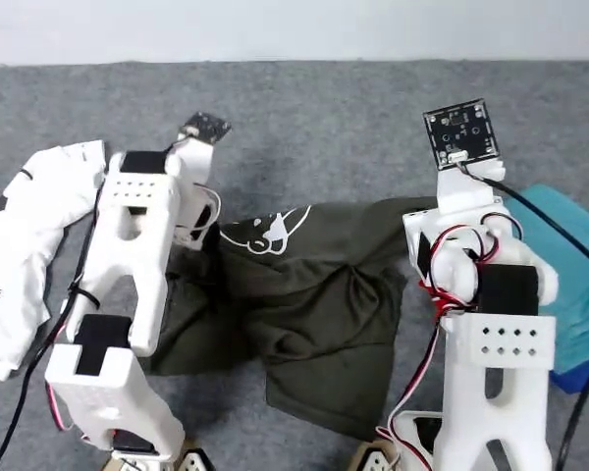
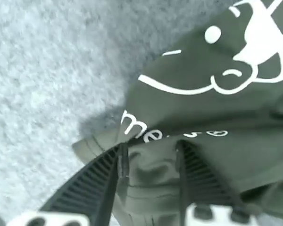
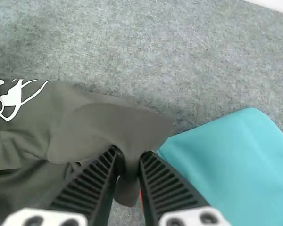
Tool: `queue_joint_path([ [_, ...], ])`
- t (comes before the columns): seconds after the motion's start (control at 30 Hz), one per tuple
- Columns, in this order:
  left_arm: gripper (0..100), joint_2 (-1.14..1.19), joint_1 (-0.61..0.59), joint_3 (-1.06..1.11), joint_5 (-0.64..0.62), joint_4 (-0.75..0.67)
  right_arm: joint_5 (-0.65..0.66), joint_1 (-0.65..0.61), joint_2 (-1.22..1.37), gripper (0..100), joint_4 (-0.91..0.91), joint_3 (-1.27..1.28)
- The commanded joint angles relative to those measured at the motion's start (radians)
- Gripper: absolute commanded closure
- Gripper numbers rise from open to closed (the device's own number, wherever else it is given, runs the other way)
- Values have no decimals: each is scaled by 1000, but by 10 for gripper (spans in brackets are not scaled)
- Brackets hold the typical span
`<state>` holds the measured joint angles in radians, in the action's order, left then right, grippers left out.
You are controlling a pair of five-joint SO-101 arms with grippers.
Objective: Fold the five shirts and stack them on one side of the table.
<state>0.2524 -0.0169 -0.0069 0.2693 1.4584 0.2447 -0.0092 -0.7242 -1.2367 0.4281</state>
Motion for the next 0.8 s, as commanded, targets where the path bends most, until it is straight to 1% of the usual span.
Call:
queue_joint_path([
  [0.0,836,-11,0,-56,2,31,11,-8,-13,988,22,-6],
  [0.07,836,-11,12,-58,2,107,11,-8,-13,988,21,-6],
  [0.17,837,-12,37,-53,3,310,11,-8,-13,988,21,-6],
  [0.27,837,-55,-2,12,6,298,11,-8,-13,988,21,-6],
  [0.37,837,-123,9,114,6,299,11,-8,-13,988,21,-6],
  [0.5,837,-247,95,286,6,299,11,-8,-13,988,21,-6],
  [0.6,837,-333,157,374,8,298,11,-8,-13,988,21,-6],
  [0.77,836,-338,213,429,58,278,11,-8,-13,988,21,-6],
])
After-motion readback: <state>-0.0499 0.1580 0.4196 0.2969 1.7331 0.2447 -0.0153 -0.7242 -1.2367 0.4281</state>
